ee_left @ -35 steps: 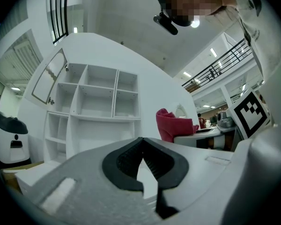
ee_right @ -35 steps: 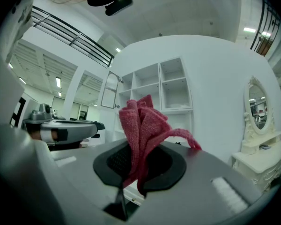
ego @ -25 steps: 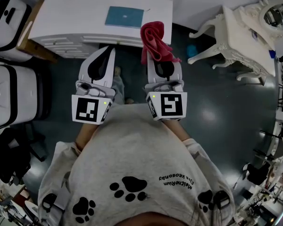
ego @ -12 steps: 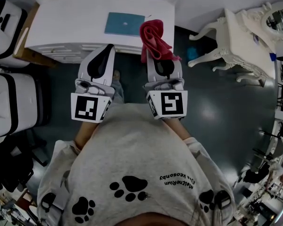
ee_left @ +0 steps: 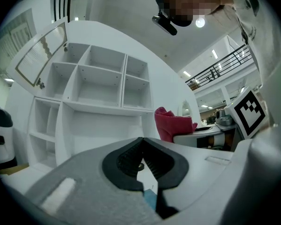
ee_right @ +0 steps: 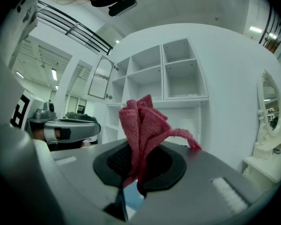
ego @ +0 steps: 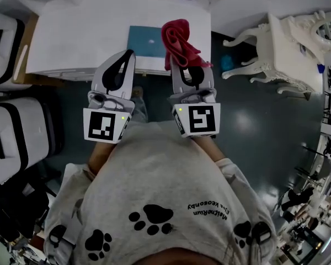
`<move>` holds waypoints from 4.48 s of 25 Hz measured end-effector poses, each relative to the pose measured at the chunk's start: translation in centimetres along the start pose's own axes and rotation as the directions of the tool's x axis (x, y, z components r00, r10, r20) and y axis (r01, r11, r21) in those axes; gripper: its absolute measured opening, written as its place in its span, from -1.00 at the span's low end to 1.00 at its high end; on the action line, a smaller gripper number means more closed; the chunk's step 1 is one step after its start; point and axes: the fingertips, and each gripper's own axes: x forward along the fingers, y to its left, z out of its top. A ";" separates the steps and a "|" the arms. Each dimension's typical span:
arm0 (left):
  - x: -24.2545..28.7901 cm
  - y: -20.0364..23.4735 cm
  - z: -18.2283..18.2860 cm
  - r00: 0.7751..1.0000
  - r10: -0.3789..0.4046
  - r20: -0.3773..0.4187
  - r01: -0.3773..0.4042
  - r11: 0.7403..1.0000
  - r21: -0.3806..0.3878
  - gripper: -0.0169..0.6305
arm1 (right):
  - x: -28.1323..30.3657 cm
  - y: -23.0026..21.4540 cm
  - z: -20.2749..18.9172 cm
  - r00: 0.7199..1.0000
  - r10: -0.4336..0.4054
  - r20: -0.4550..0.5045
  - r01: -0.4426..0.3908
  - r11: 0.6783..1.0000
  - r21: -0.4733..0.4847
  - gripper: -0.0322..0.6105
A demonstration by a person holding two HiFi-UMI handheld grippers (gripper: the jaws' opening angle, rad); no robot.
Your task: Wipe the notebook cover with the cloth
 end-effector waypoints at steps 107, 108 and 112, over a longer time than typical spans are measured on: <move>13.0 12.7 -25.9 0.855 -0.064 -0.514 -0.034 0.983 -0.179 -0.96 | 21.7 4.2 -31.1 0.270 0.374 -0.888 -0.803 0.597 0.007 -0.74; 12.9 12.8 -25.9 0.855 -0.061 -0.516 -0.039 0.983 -0.180 -0.96 | 21.6 4.2 -31.2 0.263 0.368 -0.892 -0.804 0.594 0.008 -0.74; 12.5 13.0 -26.0 0.853 -0.049 -0.520 -0.054 0.982 -0.182 -0.96 | 21.2 4.1 -32.0 0.237 0.338 -0.911 -0.814 0.581 0.005 -0.75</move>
